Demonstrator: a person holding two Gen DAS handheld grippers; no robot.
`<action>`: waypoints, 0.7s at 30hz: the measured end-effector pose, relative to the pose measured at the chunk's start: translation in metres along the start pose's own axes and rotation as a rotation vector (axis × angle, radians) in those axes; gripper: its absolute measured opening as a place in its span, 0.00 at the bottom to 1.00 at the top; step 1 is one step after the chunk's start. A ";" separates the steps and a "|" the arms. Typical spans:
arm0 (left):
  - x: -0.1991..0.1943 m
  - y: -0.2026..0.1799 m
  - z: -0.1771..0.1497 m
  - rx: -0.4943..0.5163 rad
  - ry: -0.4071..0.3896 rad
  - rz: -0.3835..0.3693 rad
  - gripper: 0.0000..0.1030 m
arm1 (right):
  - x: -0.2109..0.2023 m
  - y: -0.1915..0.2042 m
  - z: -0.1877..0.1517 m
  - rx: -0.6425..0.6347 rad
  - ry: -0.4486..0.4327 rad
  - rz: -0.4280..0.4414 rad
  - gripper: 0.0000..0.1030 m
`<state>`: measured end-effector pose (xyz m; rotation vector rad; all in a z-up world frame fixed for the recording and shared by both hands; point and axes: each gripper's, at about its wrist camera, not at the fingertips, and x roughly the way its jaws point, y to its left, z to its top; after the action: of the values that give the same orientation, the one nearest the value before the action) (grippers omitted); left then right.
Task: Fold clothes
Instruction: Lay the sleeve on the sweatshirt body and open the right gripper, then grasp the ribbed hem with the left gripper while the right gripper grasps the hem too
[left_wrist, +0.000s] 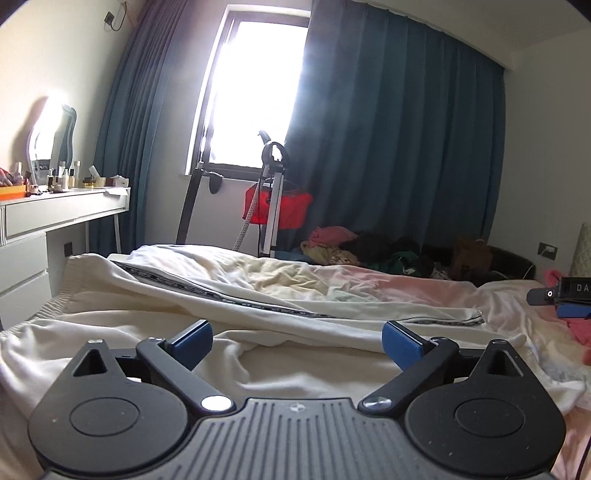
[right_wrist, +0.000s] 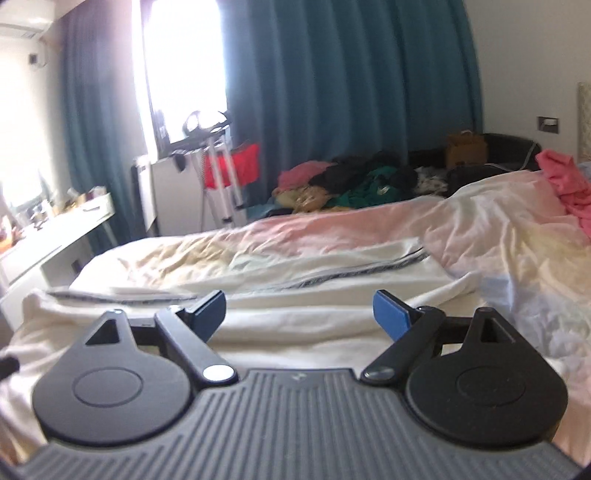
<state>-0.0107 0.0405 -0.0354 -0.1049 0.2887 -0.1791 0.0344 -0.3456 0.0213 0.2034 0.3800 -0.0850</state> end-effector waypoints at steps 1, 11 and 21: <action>-0.002 0.004 0.000 -0.013 0.011 0.007 0.97 | -0.002 0.001 -0.001 -0.004 0.001 0.012 0.86; -0.031 0.014 0.004 -0.019 -0.041 0.080 0.97 | -0.011 0.005 -0.021 -0.119 -0.016 -0.028 0.86; -0.012 0.042 0.015 -0.129 0.164 0.103 0.94 | -0.013 -0.002 -0.024 -0.082 -0.004 -0.016 0.86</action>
<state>-0.0106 0.0850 -0.0238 -0.2029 0.4679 -0.0670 0.0132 -0.3420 0.0040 0.1191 0.3802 -0.0853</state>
